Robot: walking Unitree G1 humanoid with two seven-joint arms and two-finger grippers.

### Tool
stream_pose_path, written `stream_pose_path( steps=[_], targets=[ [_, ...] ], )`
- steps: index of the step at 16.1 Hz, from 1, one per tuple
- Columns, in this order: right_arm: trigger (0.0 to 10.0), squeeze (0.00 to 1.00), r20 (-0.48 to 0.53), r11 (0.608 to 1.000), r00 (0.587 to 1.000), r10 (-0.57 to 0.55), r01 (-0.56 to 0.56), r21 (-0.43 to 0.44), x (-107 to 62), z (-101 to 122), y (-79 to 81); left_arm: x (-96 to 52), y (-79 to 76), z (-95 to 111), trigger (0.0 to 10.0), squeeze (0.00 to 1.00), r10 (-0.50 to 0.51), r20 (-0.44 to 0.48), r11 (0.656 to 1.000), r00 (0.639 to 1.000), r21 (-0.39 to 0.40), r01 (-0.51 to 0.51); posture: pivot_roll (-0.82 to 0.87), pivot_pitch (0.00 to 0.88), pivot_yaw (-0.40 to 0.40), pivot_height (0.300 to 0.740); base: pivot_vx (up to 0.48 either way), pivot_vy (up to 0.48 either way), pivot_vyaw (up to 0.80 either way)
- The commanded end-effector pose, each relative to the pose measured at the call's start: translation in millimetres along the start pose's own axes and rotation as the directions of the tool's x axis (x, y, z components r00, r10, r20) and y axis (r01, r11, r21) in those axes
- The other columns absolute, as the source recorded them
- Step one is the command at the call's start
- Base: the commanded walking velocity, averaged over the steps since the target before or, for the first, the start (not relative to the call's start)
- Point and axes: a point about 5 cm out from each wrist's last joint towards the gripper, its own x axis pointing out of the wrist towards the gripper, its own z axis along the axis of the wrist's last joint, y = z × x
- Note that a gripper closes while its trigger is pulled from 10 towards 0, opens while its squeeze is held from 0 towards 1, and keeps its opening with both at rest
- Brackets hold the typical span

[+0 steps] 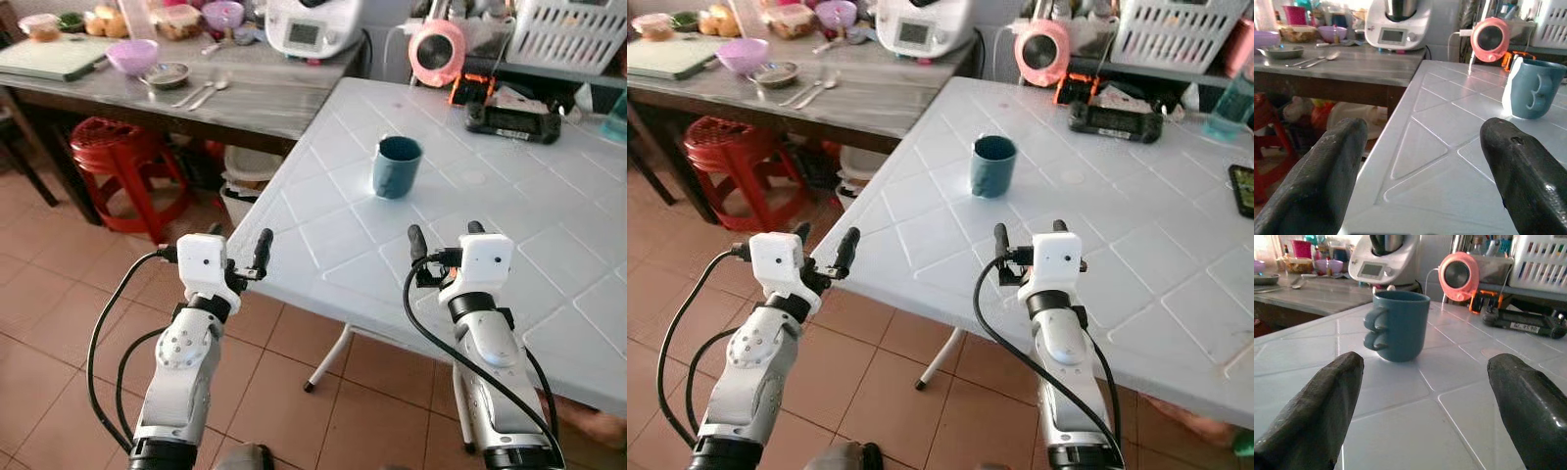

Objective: Setting the table

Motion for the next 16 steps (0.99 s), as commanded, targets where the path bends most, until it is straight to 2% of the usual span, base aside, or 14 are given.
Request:
stream_pose_path(
  steps=[1, 11, 16],
  targets=[
    [10.0, 0.00, 0.019, 1.000, 1.000, 0.011, -0.011, 0.000, 0.0, 4.0, 2.7, 0.4, 1.0, 3.3, 10.0, 0.00, -0.006, 0.013, 1.000, 1.000, 0.006, 0.006, -0.05, 0.000, 0.024, 0.740, 0.307, 0.000, 0.00],
    [10.0, 0.00, 0.009, 1.000, 1.000, -0.001, 0.001, -0.009, -1.7, 1.4, 1.5, 1.1, -0.1, 3.0, 10.0, 0.00, -0.011, 0.009, 1.000, 1.000, 0.005, 0.011, -0.05, 0.000, 0.026, 0.740, 0.280, 0.000, 0.00],
    [10.0, 0.00, 0.002, 1.000, 1.000, -0.010, 0.010, -0.016, -2.0, -0.4, 2.3, 0.0, 1.0, 1.9, 10.0, 0.00, -0.003, -0.001, 1.000, 1.000, 0.008, 0.003, -0.04, 0.000, 0.023, 0.740, 0.000, 0.000, 0.00]
  ],
)
